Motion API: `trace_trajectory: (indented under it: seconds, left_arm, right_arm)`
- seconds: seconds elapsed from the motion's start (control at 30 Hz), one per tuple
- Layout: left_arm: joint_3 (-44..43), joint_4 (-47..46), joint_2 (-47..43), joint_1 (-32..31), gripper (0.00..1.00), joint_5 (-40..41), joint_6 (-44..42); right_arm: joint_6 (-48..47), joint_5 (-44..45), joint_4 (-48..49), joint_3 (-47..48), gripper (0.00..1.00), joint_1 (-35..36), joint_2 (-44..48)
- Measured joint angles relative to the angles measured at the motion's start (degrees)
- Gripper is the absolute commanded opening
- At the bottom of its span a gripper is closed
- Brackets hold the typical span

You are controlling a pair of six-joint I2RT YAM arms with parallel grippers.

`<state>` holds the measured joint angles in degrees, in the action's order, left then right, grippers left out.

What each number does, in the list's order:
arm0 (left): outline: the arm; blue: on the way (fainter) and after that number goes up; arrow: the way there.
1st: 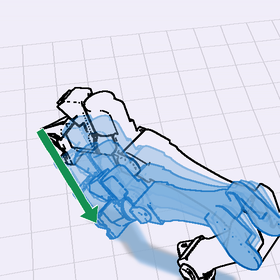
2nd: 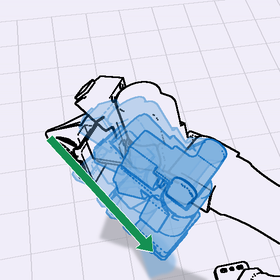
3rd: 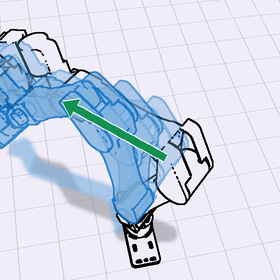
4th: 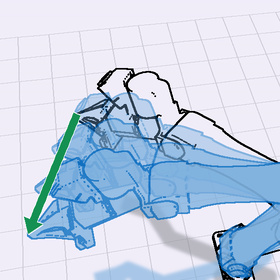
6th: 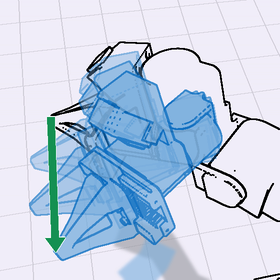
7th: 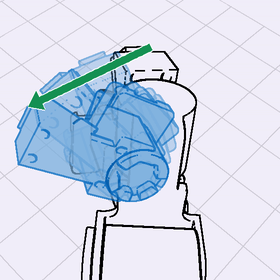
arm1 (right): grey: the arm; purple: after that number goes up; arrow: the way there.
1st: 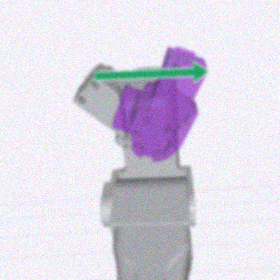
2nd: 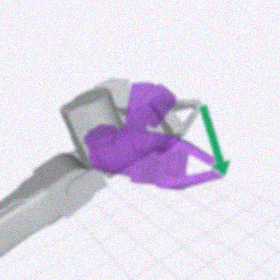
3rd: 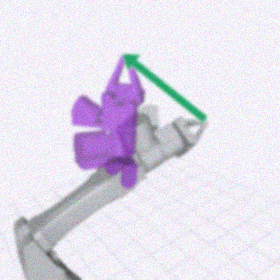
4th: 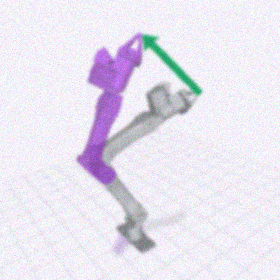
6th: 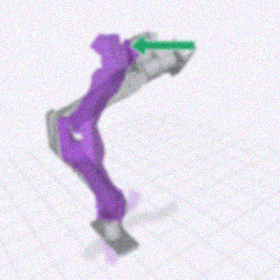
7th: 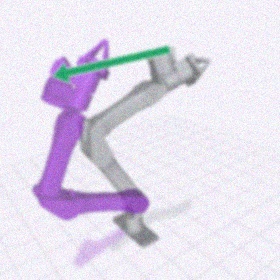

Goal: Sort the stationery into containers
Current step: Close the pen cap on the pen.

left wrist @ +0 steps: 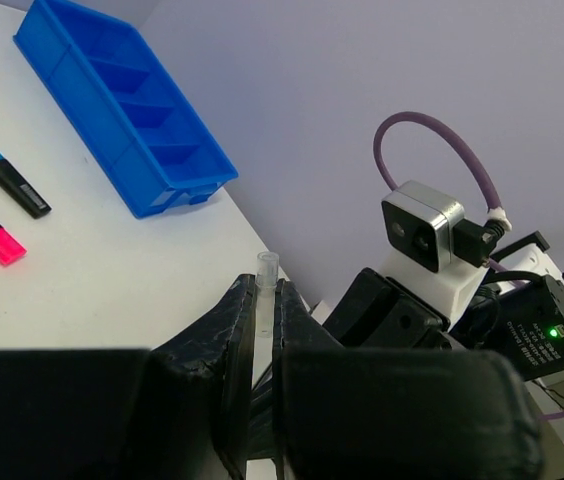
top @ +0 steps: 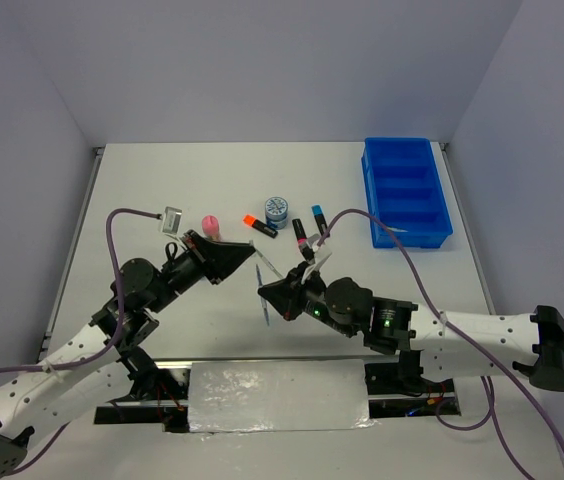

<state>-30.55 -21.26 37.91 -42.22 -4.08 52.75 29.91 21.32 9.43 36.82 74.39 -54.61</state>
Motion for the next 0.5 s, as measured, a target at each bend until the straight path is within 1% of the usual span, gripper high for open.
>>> trace_trajectory:
  seconds: [0.5]
  left_arm:
    - [0.3,-0.1,1.1,0.0,0.00,-1.2,-0.3]
  right_arm:
    - [-1.2,0.1,0.0,1.1,0.00,0.0,-0.1]
